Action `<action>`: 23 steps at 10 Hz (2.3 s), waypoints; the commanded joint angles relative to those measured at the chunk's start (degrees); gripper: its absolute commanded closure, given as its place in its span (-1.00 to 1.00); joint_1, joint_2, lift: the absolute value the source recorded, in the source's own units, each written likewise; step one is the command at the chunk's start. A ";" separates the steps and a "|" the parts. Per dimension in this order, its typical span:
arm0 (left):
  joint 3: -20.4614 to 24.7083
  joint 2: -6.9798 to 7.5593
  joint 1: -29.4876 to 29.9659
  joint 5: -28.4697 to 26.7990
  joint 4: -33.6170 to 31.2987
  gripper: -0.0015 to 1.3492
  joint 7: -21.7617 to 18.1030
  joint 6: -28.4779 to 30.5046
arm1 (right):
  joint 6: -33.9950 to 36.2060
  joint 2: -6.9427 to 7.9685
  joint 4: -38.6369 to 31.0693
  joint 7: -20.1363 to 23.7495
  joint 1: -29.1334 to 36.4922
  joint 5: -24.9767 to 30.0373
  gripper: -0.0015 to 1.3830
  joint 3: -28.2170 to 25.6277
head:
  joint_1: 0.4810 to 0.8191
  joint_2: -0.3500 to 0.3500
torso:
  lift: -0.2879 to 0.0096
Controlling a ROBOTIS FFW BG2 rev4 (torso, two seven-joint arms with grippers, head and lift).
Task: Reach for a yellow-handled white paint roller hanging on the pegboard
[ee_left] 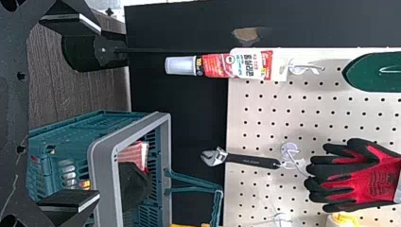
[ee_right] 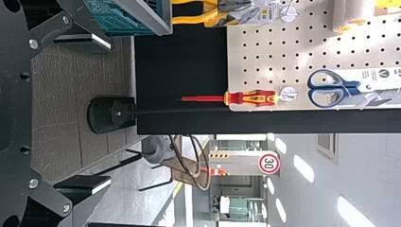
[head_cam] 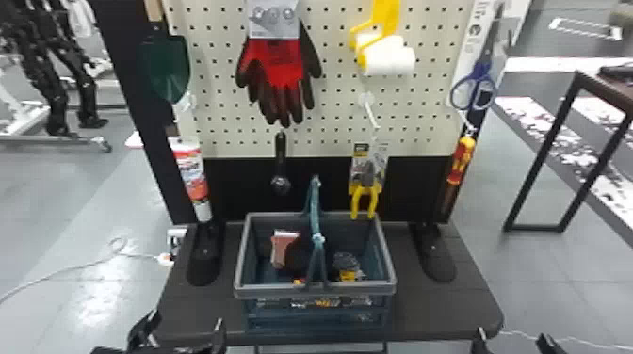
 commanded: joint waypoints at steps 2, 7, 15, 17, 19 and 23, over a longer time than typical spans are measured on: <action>0.06 -0.09 -0.08 0.00 0.07 -0.86 -0.01 0.15 | 0.21 0.05 0.16 0.00 -0.24 -0.49 -0.56 0.00 | -0.60 0.00 | 0.26; -0.02 0.09 -0.78 0.08 0.24 -0.86 -0.10 0.06 | 0.82 0.05 -0.28 0.70 -0.42 -1.19 -0.57 0.08 | -0.60 0.00 | 0.26; -0.46 1.32 -1.39 0.61 0.24 -0.86 -0.10 1.12 | 38.09 0.05 -23.40 27.07 -19.23 6.54 -0.57 -12.48 | -0.60 0.00 | 0.26; -1.17 1.58 -2.19 0.61 0.24 -0.86 -0.10 1.99 | 47.32 -2.02 -25.07 31.73 -28.10 6.28 -0.58 -12.57 | -0.60 0.00 | 0.26; -1.69 1.94 -2.80 0.61 0.24 -0.86 -0.10 2.70 | 50.57 -9.32 -22.34 31.82 -36.80 0.65 -0.58 -9.14 | -0.60 0.00 | 0.26; -2.75 2.11 -3.94 0.70 0.95 -0.86 -0.19 3.49 | 53.38 -19.69 -14.26 31.82 -52.98 -12.18 -0.58 0.35 | -0.60 0.00 | 0.26</action>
